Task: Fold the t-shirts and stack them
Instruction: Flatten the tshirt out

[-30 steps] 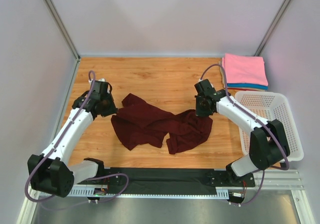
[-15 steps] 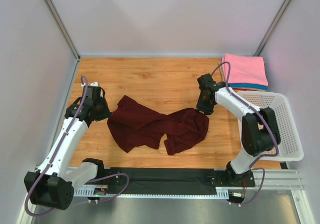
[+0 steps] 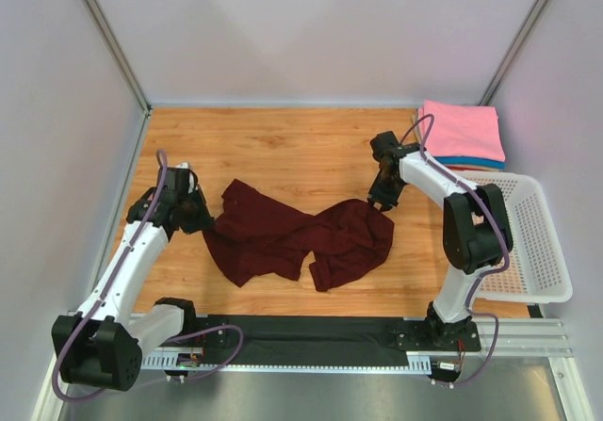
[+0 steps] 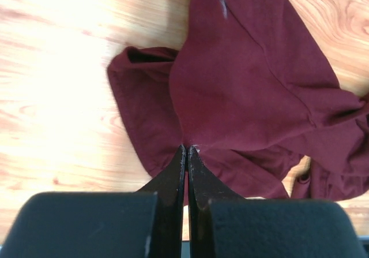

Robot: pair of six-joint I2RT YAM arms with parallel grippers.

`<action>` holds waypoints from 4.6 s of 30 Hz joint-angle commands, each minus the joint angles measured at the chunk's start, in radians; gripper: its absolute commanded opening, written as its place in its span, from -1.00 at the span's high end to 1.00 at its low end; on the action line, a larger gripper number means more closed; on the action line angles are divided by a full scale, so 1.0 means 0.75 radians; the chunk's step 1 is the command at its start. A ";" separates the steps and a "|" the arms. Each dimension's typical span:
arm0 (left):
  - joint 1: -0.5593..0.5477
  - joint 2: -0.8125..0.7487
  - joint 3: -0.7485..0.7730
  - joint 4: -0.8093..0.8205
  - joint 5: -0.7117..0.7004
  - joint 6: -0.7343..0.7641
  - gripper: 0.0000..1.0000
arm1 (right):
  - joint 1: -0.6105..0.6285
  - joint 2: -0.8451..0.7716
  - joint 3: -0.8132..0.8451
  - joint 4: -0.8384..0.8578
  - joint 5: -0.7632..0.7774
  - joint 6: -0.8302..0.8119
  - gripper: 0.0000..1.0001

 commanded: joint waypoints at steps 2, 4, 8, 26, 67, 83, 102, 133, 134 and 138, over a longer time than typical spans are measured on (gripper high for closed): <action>0.011 -0.037 0.105 -0.022 -0.084 0.014 1.00 | -0.010 -0.049 0.056 -0.010 0.037 -0.040 0.56; 0.011 -0.021 0.158 -0.033 -0.054 0.020 1.00 | -0.020 -0.055 0.058 0.009 0.033 -0.085 0.75; 0.011 0.040 0.193 0.000 0.063 0.000 1.00 | -0.020 -0.074 0.062 0.019 0.068 -0.155 0.85; 0.017 0.120 0.279 -0.014 0.045 -0.010 1.00 | -0.259 -0.278 -0.160 -0.081 -0.214 0.373 0.16; 0.021 0.196 0.318 -0.067 -0.070 0.022 1.00 | -0.149 -0.426 -0.306 -0.044 0.050 0.279 0.22; 0.038 0.184 0.289 -0.059 -0.051 0.033 1.00 | -0.040 -0.381 -0.412 0.064 0.023 0.342 0.27; 0.038 0.181 0.260 -0.023 -0.013 0.020 1.00 | -0.036 -0.297 -0.482 0.156 0.035 0.375 0.29; 0.042 0.284 1.080 -0.262 -0.023 -0.072 1.00 | -0.038 -0.650 0.183 0.200 0.259 -0.319 0.99; 0.044 0.294 1.115 -0.278 -0.033 -0.072 1.00 | -0.038 -0.659 0.187 0.225 0.230 -0.359 0.99; 0.064 0.300 1.252 -0.368 -0.062 -0.072 1.00 | -0.040 -0.675 0.293 0.197 0.223 -0.490 0.99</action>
